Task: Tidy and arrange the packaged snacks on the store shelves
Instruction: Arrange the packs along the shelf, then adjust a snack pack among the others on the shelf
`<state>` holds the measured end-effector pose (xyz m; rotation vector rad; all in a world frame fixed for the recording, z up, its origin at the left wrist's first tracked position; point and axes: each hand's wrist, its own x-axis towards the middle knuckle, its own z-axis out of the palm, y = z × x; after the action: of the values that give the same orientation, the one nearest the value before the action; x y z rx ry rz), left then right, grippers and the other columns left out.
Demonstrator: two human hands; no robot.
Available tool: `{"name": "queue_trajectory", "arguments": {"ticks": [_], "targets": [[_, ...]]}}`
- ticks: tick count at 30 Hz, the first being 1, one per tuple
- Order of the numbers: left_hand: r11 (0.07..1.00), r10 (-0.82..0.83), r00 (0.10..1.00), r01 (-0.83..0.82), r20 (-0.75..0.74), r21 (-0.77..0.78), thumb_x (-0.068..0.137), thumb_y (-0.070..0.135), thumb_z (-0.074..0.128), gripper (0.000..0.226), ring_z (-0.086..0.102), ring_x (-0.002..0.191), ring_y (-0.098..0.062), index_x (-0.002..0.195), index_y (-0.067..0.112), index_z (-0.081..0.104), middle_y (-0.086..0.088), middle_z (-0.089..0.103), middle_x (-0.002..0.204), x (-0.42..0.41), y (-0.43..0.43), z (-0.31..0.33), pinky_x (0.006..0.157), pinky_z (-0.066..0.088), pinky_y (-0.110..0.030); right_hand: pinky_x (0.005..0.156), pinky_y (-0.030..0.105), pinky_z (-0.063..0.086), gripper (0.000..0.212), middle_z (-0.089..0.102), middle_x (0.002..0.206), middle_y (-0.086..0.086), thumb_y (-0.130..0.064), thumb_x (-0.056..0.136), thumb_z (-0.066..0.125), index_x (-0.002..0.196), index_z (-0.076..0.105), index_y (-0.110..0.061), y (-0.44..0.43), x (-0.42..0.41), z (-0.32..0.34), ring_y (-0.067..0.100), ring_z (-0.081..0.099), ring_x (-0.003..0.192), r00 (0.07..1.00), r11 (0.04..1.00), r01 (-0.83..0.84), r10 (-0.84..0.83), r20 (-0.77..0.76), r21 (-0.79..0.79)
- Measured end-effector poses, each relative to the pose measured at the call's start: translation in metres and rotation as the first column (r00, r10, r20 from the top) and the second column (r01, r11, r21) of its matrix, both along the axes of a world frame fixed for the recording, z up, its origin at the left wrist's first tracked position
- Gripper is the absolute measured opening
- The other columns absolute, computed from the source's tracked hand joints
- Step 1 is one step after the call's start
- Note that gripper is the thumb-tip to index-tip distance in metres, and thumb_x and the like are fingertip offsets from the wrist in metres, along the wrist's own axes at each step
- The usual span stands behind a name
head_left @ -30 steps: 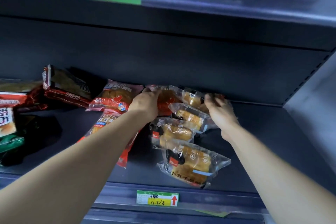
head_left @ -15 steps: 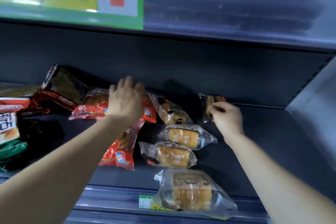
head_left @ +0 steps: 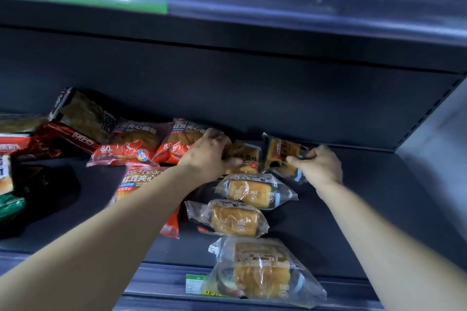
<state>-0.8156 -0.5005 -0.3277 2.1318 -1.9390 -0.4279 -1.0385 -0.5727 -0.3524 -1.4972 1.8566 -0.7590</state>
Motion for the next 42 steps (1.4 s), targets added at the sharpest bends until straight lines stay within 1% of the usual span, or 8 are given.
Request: {"name": "queue_trajectory", "arguments": {"ticks": [4, 10, 17, 21, 24, 28, 36, 42], "targets": [[0.996, -0.001, 0.999, -0.003, 0.045, 0.085, 0.097, 0.035, 0.052, 0.073, 0.025, 0.143, -0.03, 0.154, 0.018, 0.01, -0.011, 0.018, 0.158, -0.002, -0.01, -0.005, 0.115, 0.025, -0.037, 0.062, 0.03, 0.053, 0.093, 0.061, 0.121, 0.006, -0.034, 0.071, 0.081, 0.145, 0.027, -0.03, -0.004, 0.004, 0.008, 0.022, 0.07, 0.074, 0.982, 0.957, -0.189, 0.183, 0.047, 0.222], [0.999, 0.043, 0.999, -0.043, -0.023, 0.03, 0.083, 0.033, 0.071, 0.062, 0.042, 0.13, -0.023, 0.136, 0.01, 0.048, -0.008, 0.045, 0.143, -0.002, -0.01, 0.003, 0.104, 0.037, -0.031, 0.08, 0.035, 0.052, 0.039, 0.072, 0.087, 0.002, -0.049, 0.073, 0.075, 0.094, 0.067, -0.017, -0.007, -0.002, 0.008, 0.022, 0.067, 0.085, 0.97, 0.925, -0.243, 0.234, 0.065, 0.291], [0.932, 0.124, 0.96, -0.199, -0.25, -0.301, 0.083, 0.006, 0.067, 0.022, 0.06, 0.104, -0.019, 0.103, 0.013, 0.07, 0.0, 0.068, 0.113, -0.001, -0.001, 0.003, 0.083, 0.044, -0.023, 0.074, 0.036, 0.057, 0.035, 0.067, 0.099, 0.003, -0.006, 0.08, 0.073, 0.111, 0.064, -0.017, -0.012, -0.002, 0.012, 0.018, 0.065, 0.085, 0.943, 0.949, -0.172, 0.082, 0.323, 0.263], [0.885, 0.02, 0.973, -0.124, -0.229, -0.449, 0.078, -0.005, 0.062, 0.018, 0.062, 0.091, -0.02, 0.086, 0.009, 0.07, -0.002, 0.068, 0.098, -0.001, 0.002, -0.001, 0.076, 0.048, -0.028, 0.076, 0.026, 0.048, 0.033, 0.065, 0.11, 0.005, 0.005, 0.084, 0.06, 0.098, 0.068, -0.024, -0.008, 0.007, 0.017, 0.016, 0.059, 0.088, 0.986, 0.97, -0.132, 0.15, 0.075, -0.204], [0.866, -0.072, 0.977, -0.037, -0.199, -0.498, 0.075, -0.005, 0.065, 0.018, 0.062, 0.09, -0.021, 0.085, 0.009, 0.07, -0.001, 0.065, 0.095, 0.0, 0.003, -0.005, 0.078, 0.05, -0.031, 0.094, 0.031, 0.047, 0.056, 0.058, 0.125, 0.006, 0.005, 0.084, 0.055, 0.128, 0.058, -0.029, -0.015, 0.02, 0.024, 0.023, 0.058, 0.108, 0.95, 0.816, -0.309, 0.238, -0.203, -0.489], [0.874, -0.145, 0.972, 0.04, -0.183, -0.484, 0.076, 0.005, 0.074, 0.015, 0.061, 0.092, -0.017, 0.089, 0.01, 0.069, 0.002, 0.061, 0.099, -0.003, 0.004, -0.005, 0.081, 0.049, -0.03, 0.11, 0.033, 0.037, 0.087, 0.04, 0.148, -0.006, 0.002, 0.085, 0.061, 0.149, 0.017, -0.038, -0.017, 0.031, 0.016, 0.012, 0.041, 0.133, 0.875, 0.837, -0.477, 0.481, -0.053, -0.27], [0.887, -0.156, 0.976, 0.071, -0.151, -0.456, 0.078, 0.013, 0.075, 0.015, 0.058, 0.089, -0.015, 0.091, 0.011, 0.068, 0.004, 0.059, 0.097, -0.002, 0.0, -0.004, 0.078, 0.047, -0.027, 0.093, 0.042, 0.042, 0.098, 0.033, 0.139, 0.018, -0.065, 0.065, 0.072, 0.138, 0.031, -0.015, -0.018, 0.028, 0.004, 0.036, 0.039, 0.126, 0.909, 0.993, 0.01, 0.039, -0.415, 0.115], [0.883, -0.155, 0.975, 0.063, -0.161, -0.466, 0.078, 0.011, 0.075, 0.015, 0.053, 0.088, -0.008, 0.091, 0.013, 0.068, 0.012, 0.051, 0.094, 0.0, -0.004, -0.007, 0.077, 0.043, -0.021, 0.057, 0.025, 0.051, 0.054, 0.062, 0.107, -0.003, -0.045, 0.07, 0.078, 0.114, 0.053, -0.025, -0.017, 0.023, 0.005, 0.014, 0.062, 0.078, 0.985, 0.978, -0.15, 0.161, -0.067, 0.143]]}}
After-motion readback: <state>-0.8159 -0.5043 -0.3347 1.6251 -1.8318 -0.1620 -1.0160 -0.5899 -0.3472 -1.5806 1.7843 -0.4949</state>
